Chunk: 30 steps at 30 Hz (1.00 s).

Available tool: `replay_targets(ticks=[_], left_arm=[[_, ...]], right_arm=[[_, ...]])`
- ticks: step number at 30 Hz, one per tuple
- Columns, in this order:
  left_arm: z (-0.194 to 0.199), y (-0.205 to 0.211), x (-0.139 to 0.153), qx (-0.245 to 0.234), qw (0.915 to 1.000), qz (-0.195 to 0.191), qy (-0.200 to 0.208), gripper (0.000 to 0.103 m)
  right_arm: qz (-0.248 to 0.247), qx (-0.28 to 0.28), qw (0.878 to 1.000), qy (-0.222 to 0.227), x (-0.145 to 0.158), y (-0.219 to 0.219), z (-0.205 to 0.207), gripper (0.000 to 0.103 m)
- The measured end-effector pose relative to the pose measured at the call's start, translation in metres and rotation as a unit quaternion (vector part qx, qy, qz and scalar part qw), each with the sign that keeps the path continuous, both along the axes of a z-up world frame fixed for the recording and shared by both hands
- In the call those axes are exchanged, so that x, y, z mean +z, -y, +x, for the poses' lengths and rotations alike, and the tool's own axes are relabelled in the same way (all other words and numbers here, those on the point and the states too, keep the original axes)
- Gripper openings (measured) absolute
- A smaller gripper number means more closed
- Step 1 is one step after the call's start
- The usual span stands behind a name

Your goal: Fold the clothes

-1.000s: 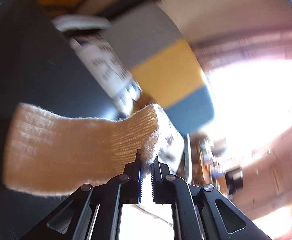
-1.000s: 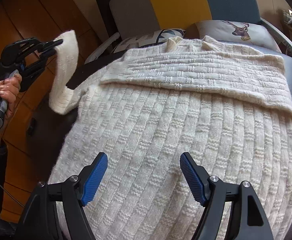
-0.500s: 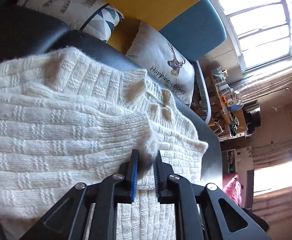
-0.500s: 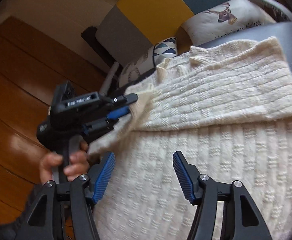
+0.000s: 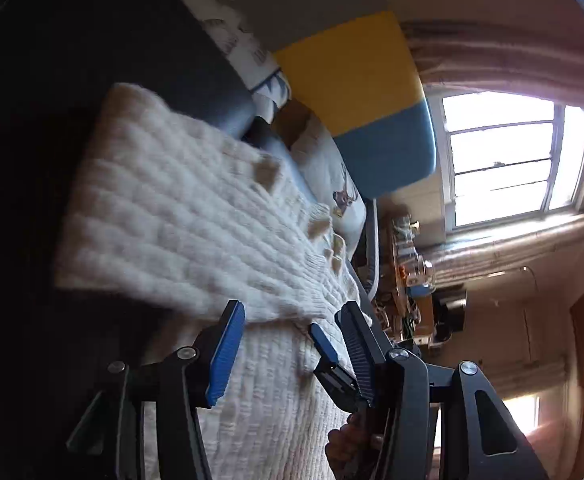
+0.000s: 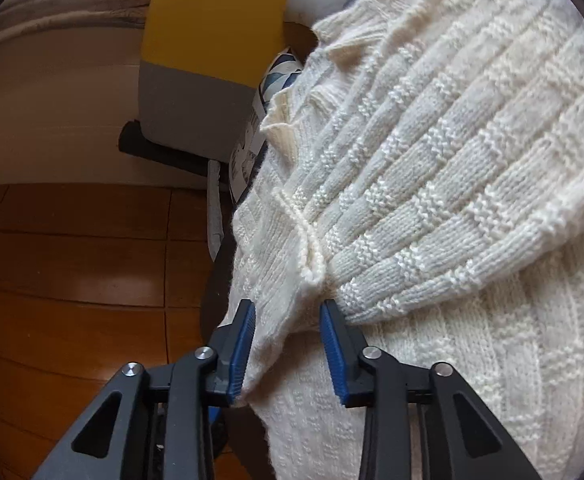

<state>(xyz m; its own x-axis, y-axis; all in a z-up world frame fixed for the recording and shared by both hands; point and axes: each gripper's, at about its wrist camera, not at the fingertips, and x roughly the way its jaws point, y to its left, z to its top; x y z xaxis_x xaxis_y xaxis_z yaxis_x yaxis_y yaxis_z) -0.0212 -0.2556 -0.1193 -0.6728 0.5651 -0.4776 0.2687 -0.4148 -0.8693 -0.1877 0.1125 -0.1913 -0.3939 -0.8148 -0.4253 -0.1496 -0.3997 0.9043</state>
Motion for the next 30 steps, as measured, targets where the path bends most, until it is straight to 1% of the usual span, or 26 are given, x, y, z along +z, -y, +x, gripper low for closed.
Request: replay_targets(ticks=[1, 2, 4, 5, 6, 7, 8, 10, 12, 14, 16, 19, 22, 24, 27, 28, 30], left_arm=[[0.007, 0.007, -0.007, 0.010, 0.9999, 0.008, 0.003, 0.051], [0.015, 0.014, -0.012, 0.020, 0.9997, 0.013, 0.006, 0.051], [0.028, 0.025, -0.019, 0.035, 0.9992, 0.018, 0.011, 0.051], [0.034, 0.029, -0.023, 0.040, 0.9989, 0.021, 0.012, 0.051], [0.038, 0.032, -0.027, 0.045, 0.9986, 0.026, 0.013, 0.051], [0.043, 0.034, -0.031, 0.050, 0.9982, 0.031, 0.013, 0.051], [0.047, 0.036, -0.035, 0.054, 0.9977, 0.038, 0.014, 0.051], [0.056, 0.040, -0.042, 0.064, 0.9960, 0.061, 0.014, 0.051], [0.062, 0.043, -0.049, 0.074, 0.9924, 0.098, 0.008, 0.051], [0.065, 0.043, -0.055, 0.089, 0.9861, 0.141, -0.004, 0.052], [0.062, 0.040, -0.059, 0.102, 0.9777, 0.183, -0.019, 0.056], [0.054, 0.032, -0.058, 0.118, 0.9680, 0.219, -0.033, 0.057], [0.039, 0.019, -0.056, 0.128, 0.9601, 0.246, -0.038, 0.060], [0.028, 0.010, -0.054, 0.136, 0.9578, 0.251, -0.037, 0.060], [0.011, 0.000, -0.050, 0.154, 0.9566, 0.245, -0.035, 0.060], [0.005, -0.001, -0.051, 0.160, 0.9563, 0.242, -0.033, 0.061], [-0.006, -0.002, -0.051, 0.175, 0.9584, 0.224, -0.025, 0.061]], right_arm=[[0.003, -0.006, 1.000, 0.000, -0.001, 0.002, -0.002, 0.030], [0.004, -0.008, 1.000, 0.001, -0.002, 0.005, -0.004, 0.026], [-0.005, -0.001, 1.000, 0.009, -0.008, 0.015, -0.008, 0.024], [-0.003, 0.007, 1.000, 0.012, -0.010, 0.021, -0.011, 0.020], [0.014, 0.016, 1.000, 0.016, -0.012, 0.027, -0.013, 0.005], [0.038, 0.022, 0.999, 0.015, -0.010, 0.033, -0.016, 0.004], [0.060, 0.030, 0.998, 0.004, -0.002, 0.038, -0.019, 0.006], [0.107, 0.052, 0.993, -0.029, 0.022, 0.050, -0.023, 0.006], [0.142, 0.081, 0.983, -0.080, 0.058, 0.067, -0.029, 0.006], [0.179, 0.109, 0.969, -0.127, 0.098, 0.087, -0.036, 0.006], [0.211, 0.130, 0.954, -0.167, 0.135, 0.106, -0.042, 0.006], [0.239, 0.148, 0.936, -0.210, 0.179, 0.128, -0.046, 0.006], [0.252, 0.155, 0.925, -0.240, 0.212, 0.143, -0.048, 0.006], [0.255, 0.156, 0.919, -0.255, 0.229, 0.141, -0.049, 0.006], [0.260, 0.153, 0.912, -0.276, 0.252, 0.138, -0.050, 0.006], [0.263, 0.147, 0.911, -0.281, 0.258, 0.132, -0.052, 0.006], [0.262, 0.128, 0.913, -0.287, 0.267, 0.110, -0.055, 0.006]])
